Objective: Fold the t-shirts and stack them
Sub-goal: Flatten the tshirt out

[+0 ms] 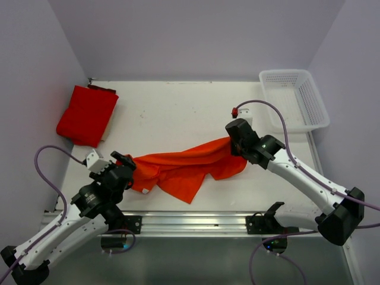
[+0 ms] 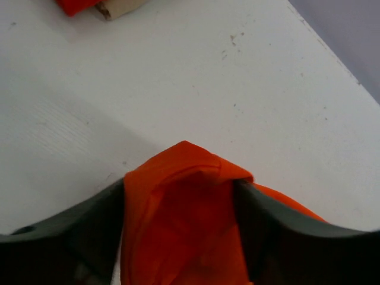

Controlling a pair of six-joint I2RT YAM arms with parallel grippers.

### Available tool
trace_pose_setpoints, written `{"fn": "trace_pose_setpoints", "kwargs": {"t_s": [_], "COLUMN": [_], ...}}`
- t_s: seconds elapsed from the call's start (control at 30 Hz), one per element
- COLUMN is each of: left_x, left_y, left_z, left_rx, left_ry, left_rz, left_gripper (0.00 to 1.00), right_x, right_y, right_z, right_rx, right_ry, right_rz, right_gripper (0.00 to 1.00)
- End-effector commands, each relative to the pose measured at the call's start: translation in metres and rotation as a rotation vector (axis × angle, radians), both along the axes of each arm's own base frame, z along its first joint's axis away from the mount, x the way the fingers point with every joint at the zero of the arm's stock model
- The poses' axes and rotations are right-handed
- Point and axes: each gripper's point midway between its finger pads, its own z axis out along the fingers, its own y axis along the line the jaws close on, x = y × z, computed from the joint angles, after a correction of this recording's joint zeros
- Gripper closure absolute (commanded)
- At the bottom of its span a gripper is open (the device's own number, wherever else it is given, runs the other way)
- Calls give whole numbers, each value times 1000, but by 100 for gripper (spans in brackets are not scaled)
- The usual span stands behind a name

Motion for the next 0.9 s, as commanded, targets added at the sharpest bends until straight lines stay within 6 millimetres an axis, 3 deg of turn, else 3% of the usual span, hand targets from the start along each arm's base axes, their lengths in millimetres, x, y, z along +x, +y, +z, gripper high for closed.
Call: {"fn": "trace_pose_setpoints", "kwargs": {"t_s": [0.0,0.1,0.3,0.5,0.63,0.77,0.87], "left_x": [-8,-7,-3,-3,-2,-5,-7], "left_y": [16,2,-47,-83,-78,-76,-76], "left_z": [-11,-13,2,16,-7,-50,-69], "left_rx": [-65,-76,-87,-85,-31,13,-13], "left_ry": [-19,6,57,77,133,266,360], "left_rz": [112,29,-244,-446,-424,-428,-434], "left_gripper": [10,0,0,0,5,12,20], "right_x": [11,14,19,23,23,22,22], "right_y": [-1,3,9,5,2,-1,-5], "right_z": [11,8,0,-9,-8,-8,-7], "right_rx": [2,4,10,7,12,20,19], "right_ry": [-20,-9,11,28,27,28,27], "right_rz": [-36,-29,-20,-30,-29,-32,-34], "right_gripper": [100,100,100,100,100,100,100]}}
